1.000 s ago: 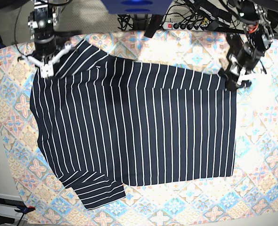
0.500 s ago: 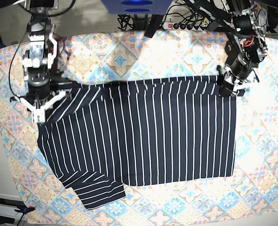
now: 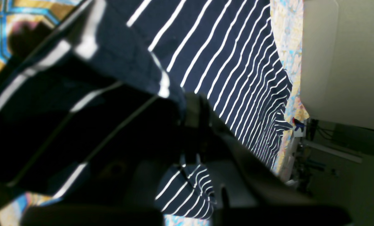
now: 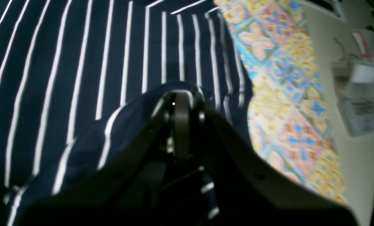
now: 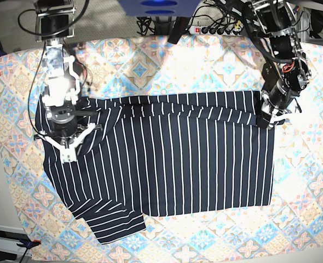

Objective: Fold the T-shirt properly
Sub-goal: 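Lower the held edge with both grippers, folding it over the body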

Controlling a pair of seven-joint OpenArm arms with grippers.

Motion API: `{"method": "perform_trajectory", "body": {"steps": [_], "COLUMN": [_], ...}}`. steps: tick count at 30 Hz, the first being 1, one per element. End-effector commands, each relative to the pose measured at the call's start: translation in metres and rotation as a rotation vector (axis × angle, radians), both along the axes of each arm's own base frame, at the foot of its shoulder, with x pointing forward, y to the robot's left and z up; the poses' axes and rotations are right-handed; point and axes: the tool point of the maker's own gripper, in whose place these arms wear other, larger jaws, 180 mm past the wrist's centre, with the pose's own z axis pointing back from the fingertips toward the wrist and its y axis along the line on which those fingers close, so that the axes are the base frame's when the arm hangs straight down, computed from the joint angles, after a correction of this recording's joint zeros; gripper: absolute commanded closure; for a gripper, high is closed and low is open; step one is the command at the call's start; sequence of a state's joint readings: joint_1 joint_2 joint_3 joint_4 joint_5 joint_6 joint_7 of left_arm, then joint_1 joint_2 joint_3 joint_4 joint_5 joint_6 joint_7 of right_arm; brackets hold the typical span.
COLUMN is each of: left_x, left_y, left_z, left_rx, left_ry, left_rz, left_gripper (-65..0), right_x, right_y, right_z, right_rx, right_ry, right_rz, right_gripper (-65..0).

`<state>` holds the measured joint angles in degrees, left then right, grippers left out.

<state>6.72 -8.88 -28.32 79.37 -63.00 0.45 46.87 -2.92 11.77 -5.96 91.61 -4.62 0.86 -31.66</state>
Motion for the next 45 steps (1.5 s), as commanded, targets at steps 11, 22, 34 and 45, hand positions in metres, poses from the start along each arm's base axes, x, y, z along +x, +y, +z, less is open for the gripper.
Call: {"method": "perform_trajectory", "body": {"steps": [11, 22, 34, 45], "left_x": [0.014, 0.016, 0.014, 0.013], "left_y": [0.010, 0.014, 0.010, 0.012], "left_z": [-0.005, -0.004, -0.007, -0.007], "left_rx": [-0.012, 0.000, -0.013, 0.005], "left_ry": [-0.026, -0.038, -0.030, -0.024], "left_rz": [0.073, 0.093, 0.093, 0.095], "left_gripper": [0.0, 0.0, -2.8, -36.1], "right_x": [0.027, 0.067, 0.077, 0.064], "right_y": [-0.015, 0.005, 0.023, 0.005], "right_z": [-0.008, 0.016, 0.003, -0.006], "right_rx": [-0.016, -0.017, -0.033, -0.025], "right_ry": [-0.051, -0.150, -0.105, -0.086], "right_rz": [-0.008, 0.061, 0.112, 0.060], "right_gripper": [-0.2, -0.3, -3.9, -18.3]}}
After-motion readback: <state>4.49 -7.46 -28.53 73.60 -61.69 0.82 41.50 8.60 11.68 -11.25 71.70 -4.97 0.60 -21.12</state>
